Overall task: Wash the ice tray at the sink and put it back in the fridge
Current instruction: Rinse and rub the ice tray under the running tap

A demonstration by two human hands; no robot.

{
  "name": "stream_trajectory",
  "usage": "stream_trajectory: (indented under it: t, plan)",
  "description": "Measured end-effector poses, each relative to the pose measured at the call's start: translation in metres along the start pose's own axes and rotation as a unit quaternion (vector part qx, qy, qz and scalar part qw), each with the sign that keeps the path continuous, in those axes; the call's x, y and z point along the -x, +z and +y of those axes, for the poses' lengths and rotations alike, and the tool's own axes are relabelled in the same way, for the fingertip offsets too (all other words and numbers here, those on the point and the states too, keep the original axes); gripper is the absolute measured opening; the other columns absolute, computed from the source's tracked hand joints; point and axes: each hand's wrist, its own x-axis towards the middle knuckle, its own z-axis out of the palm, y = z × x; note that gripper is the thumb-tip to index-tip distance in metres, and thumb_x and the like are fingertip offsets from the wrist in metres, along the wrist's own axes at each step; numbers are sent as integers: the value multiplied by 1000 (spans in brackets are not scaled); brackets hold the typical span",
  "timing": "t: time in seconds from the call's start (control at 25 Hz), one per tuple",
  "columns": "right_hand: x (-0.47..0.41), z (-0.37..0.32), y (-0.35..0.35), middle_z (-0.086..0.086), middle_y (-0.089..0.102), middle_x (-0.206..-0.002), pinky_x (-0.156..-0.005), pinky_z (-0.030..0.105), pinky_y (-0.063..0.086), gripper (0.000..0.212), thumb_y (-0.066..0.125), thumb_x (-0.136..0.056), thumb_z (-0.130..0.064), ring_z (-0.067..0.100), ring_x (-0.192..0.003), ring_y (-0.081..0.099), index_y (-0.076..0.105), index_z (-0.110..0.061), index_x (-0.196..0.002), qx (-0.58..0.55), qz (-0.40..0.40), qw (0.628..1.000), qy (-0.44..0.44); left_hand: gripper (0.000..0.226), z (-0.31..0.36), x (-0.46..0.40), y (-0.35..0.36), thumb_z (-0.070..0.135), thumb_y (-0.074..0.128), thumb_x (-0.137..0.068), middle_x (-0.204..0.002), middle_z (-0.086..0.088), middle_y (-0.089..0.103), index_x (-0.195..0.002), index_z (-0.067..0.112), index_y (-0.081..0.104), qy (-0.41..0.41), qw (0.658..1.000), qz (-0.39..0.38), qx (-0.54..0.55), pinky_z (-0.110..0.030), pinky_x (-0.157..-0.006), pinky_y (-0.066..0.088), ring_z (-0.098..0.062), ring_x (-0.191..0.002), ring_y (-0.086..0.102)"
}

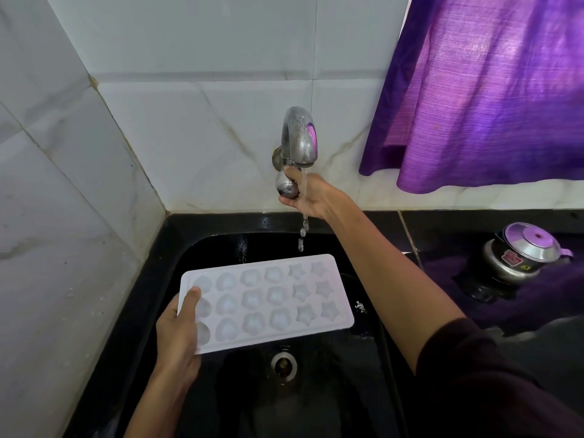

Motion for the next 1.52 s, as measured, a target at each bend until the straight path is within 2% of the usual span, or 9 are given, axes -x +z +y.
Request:
stream_trajectory:
  t: [0.24, 0.4, 0.52, 0.6, 0.68, 0.92, 1.12, 1.32, 1.52]
  plan:
    - [1, 2, -1, 6, 51, -84, -76, 29, 48, 23, 47, -99, -27, 14, -73, 49, 52, -7, -108, 18, -4, 1000, -14, 16, 0, -7, -6, 27, 52, -93, -90, -2, 63, -102, 17, 60, 4, 1000, 7, 4, -33, -59, 48, -23, -79, 61]
    - [18, 34, -7, 12, 49, -113, -93, 33, 47, 65, 23, -98, -53, 19, -94, 55, 28, -5, -141, 241, 46, 968, -55, 17, 1, -12, -7, 27, 52, -94, -88, -1, 62, -104, 15, 59, 12, 1000, 20, 9, -33, -60, 48, -21, -77, 60]
    - [48, 91, -19, 16, 26, -152, -115, 37, 18, 68, 22, -99, -49, 28, -141, 25, 8, -7, -151, 485, 61, 854, -179, 13, 1, -16, -4, 27, 52, -94, -90, -2, 62, -97, 17, 60, 24, 999, 22, 13, -34, -62, 49, -22, -78, 60]
    - [67, 116, -23, 10, 9, -159, -118, 37, -6, 74, 14, -95, -56, 23, -147, -2, 6, -8, -151, 639, 69, 732, -226, 14, 0, -16, 0, 28, 52, -93, -90, -3, 63, -94, 19, 62, 36, 999, 17, 14, -34, -65, 51, -24, -82, 61]
    - [78, 124, -23, 7, 0, -160, -115, 34, -15, 83, 3, -87, -62, 18, -145, -15, 2, -9, -151, 689, 43, 673, -266, 17, 0, -16, 4, 28, 51, -94, -88, -1, 62, -101, 16, 61, 45, 999, 17, 20, -33, -63, 50, -23, -82, 61]
    - [117, 142, -45, 1, -19, -155, -118, 30, -12, 79, 9, -91, -63, 13, -143, -22, -8, -13, -150, 725, -35, 621, -295, 16, 4, -19, 3, 29, 51, -95, -89, 0, 62, -102, 17, 59, 51, 996, 41, 53, -34, -63, 50, -20, -80, 61]
    - [102, 113, -41, 5, -24, -151, -115, 31, -14, 99, -4, -76, -73, 17, -141, -23, -9, -6, -149, 712, 63, 660, -232, 17, -8, -8, 21, 25, 52, -94, -91, -6, 65, -102, 14, 62, 19, 999, -7, 50, -39, -72, 54, -26, -82, 63]
    - [128, 127, -37, 2, -18, -156, -119, 31, -10, 84, 8, -88, -66, 12, -143, -21, -7, -12, -150, 724, -101, 614, -297, 13, 0, -13, 13, 26, 51, -94, -87, -2, 63, -96, 17, 61, 37, 997, 22, 56, -33, -64, 51, -21, -78, 61]
    - [128, 124, -54, 6, -23, -153, -116, 29, -13, 96, -3, -78, -74, 16, -142, -23, -10, -8, -148, 740, 1, 624, -249, 14, -3, -13, 11, 26, 52, -94, -90, -4, 65, -94, 16, 61, 29, 999, 7, 44, -35, -66, 52, -23, -81, 63]
